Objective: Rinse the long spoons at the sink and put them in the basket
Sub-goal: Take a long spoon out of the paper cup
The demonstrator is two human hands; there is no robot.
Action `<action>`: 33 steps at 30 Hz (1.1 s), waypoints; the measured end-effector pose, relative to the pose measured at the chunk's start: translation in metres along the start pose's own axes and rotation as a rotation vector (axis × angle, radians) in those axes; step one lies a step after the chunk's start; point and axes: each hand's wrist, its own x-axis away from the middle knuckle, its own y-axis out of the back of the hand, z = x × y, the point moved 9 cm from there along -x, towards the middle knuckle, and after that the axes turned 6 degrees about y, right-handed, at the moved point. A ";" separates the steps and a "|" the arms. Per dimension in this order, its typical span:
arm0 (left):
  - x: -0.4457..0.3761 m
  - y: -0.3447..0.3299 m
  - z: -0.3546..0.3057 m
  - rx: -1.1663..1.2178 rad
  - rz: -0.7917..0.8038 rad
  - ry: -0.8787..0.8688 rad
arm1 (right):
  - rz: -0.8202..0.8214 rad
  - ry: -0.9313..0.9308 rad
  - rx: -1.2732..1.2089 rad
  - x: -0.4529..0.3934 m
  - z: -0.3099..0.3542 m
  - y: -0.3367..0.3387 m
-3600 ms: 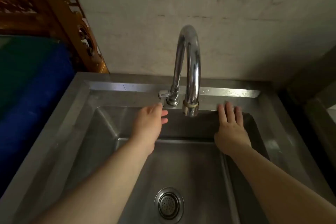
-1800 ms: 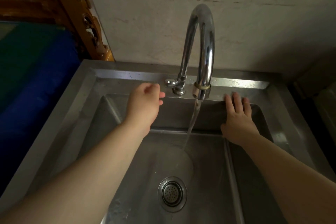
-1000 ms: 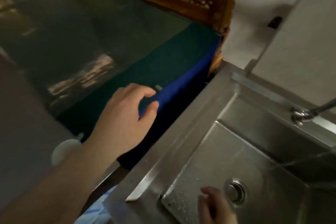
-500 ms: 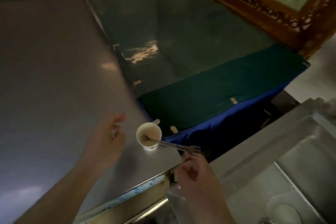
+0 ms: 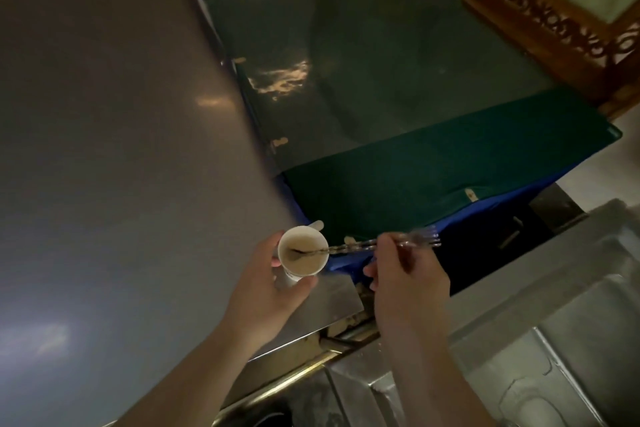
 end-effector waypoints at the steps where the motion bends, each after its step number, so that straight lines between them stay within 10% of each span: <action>1: 0.000 0.001 0.000 -0.006 -0.009 -0.001 | 0.013 0.009 -0.003 -0.006 0.004 -0.002; 21: -0.001 0.003 -0.004 -0.097 -0.017 -0.036 | -0.139 0.031 0.029 0.007 0.013 0.033; 33: 0.030 0.028 -0.034 -0.151 -0.107 0.062 | -0.396 -0.084 -0.389 0.028 -0.003 0.102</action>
